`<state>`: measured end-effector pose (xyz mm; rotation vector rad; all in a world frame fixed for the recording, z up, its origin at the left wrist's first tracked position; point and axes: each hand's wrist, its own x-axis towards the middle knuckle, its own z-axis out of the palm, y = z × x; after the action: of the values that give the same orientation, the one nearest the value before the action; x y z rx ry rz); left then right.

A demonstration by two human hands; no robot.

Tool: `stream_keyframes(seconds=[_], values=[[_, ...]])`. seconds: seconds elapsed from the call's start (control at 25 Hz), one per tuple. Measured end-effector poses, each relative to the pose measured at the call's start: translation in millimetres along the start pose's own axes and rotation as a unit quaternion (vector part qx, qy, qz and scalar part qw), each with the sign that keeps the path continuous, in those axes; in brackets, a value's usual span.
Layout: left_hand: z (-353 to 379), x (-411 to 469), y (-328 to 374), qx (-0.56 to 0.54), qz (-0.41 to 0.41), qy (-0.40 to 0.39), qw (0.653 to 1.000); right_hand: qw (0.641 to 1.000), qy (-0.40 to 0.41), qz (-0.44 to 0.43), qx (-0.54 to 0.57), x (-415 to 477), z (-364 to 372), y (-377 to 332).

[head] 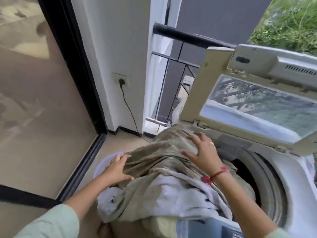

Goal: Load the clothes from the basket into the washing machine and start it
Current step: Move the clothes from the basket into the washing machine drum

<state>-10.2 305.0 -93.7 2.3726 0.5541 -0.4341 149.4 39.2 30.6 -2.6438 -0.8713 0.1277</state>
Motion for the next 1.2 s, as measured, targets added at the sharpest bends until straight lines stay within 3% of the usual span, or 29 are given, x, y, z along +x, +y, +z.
stream_keyframes(seconds=[0.04,0.12,0.24,0.28,0.44,0.52,0.6,0.72,0.84,0.92,1.0,1.08,1.12,1.16,1.2], values=[[0.7,3.4,-2.8,0.002,0.013,-0.007,1.000,0.995,-0.082,-0.041,-0.050,7.9,13.5,-30.9],[4.9,9.8,-11.9,0.002,0.021,-0.019,1.000,0.945,-0.234,-0.071,-0.215,18.7,54.6,-73.5],[16.8,9.6,-28.2,-0.037,0.021,-0.045,0.998,0.854,-0.273,-0.079,-0.435,27.5,101.5,-96.6],[19.4,7.4,-32.3,-0.048,0.024,-0.040,0.998,0.854,-0.261,-0.075,-0.444,31.5,104.6,-100.6],[17.7,-2.1,-34.2,-0.089,0.033,0.005,0.996,0.939,-0.194,-0.096,-0.268,32.9,90.6,-92.5],[10.1,-8.1,-21.8,-0.126,0.053,0.032,0.990,0.978,-0.124,-0.096,-0.134,29.9,65.5,-86.0],[4.2,-16.5,1.8,-0.156,0.087,0.079,0.981,0.991,-0.016,-0.125,-0.037,24.5,27.0,-78.9],[1.2,-28.6,51.0,-0.184,0.170,0.201,0.947,0.976,0.145,-0.158,0.046,24.0,-51.3,-69.8],[-18.5,-38.6,119.2,-0.238,0.258,0.324,0.878,0.943,0.283,-0.160,0.066,11.2,-136.7,-41.4],[-36.5,-44.5,166.4,-0.216,0.321,0.371,0.844,0.914,0.378,-0.130,0.065,-10.6,-181.8,-11.4],[-44.4,-46.0,207.5,-0.152,0.359,0.383,0.838,0.886,0.456,-0.073,0.051,-30.4,-204.7,24.9],[-44.8,-41.3,230.1,-0.074,0.365,0.398,0.838,0.877,0.480,0.000,-0.006,-34.4,-195.5,74.7],[-45.2,-37.5,234.9,-0.040,0.361,0.411,0.836,0.893,0.448,0.025,-0.047,-33.6,-180.9,99.7],[-46.7,-33.1,237.5,-0.007,0.352,0.424,0.834,0.915,0.389,0.028,-0.101,-34.0,-162.4,123.2],[-52.2,-28.8,237.9,0.021,0.338,0.415,0.845,0.950,0.281,0.033,-0.133,-35.2,-143.2,140.7]])
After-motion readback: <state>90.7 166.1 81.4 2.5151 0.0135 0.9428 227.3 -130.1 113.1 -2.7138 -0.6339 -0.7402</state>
